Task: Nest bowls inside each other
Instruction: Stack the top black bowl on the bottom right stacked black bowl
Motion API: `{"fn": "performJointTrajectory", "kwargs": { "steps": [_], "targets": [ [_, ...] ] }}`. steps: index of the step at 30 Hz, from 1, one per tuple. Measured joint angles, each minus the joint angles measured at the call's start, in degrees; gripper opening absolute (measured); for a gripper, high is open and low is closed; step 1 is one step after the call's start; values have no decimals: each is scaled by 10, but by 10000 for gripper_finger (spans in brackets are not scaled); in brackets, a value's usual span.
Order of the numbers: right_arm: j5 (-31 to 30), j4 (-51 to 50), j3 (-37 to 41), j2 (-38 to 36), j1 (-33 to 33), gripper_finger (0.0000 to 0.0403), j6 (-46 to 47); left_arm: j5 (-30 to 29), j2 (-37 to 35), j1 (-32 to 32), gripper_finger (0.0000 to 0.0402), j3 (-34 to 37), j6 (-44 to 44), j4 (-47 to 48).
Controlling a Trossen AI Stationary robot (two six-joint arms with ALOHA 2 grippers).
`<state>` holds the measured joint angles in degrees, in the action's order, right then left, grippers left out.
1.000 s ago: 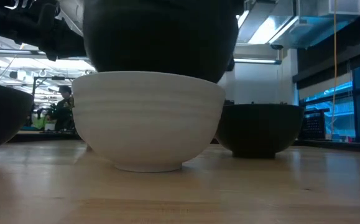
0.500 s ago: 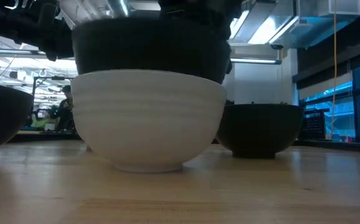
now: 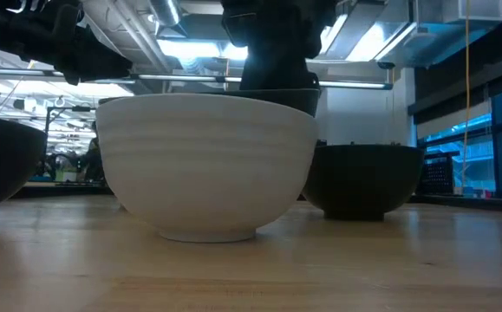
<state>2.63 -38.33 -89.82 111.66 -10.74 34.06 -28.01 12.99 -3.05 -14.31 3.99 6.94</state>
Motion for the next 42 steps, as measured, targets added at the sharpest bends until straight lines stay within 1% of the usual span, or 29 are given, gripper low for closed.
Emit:
{"fn": "performJointTrajectory", "kwargs": {
  "steps": [3,6,13,15,18,21,24,26,27,33,38,42],
  "targets": [
    [-7,-1,0,0,2,130,-18,0,0,0,183,0,0,0],
    [-27,-11,-9,0,2,130,-31,0,0,0,183,0,0,0],
    [-32,-31,-52,0,7,133,-66,0,0,0,183,0,2,0],
    [-36,-54,-67,0,11,133,-73,0,0,0,183,0,2,0],
    [-75,-111,-98,0,16,133,-76,0,0,0,183,0,2,0],
    [-113,-178,-114,-1,19,133,-100,0,0,0,183,0,2,0],
    [-193,-195,-113,-13,19,133,-104,0,0,0,183,0,1,0],
    [-231,-203,-103,-31,19,133,-100,0,0,0,183,0,1,0],
    [-241,-206,-100,-38,20,133,-95,0,0,0,183,0,1,0],
    [-257,-205,-51,-100,28,133,-93,0,0,0,183,0,1,0],
    [-256,-170,46,-170,39,133,-84,0,0,0,183,0,-1,-1],
    [-237,-105,147,-242,45,133,-55,0,0,0,183,0,-1,-1]
  ]
}}
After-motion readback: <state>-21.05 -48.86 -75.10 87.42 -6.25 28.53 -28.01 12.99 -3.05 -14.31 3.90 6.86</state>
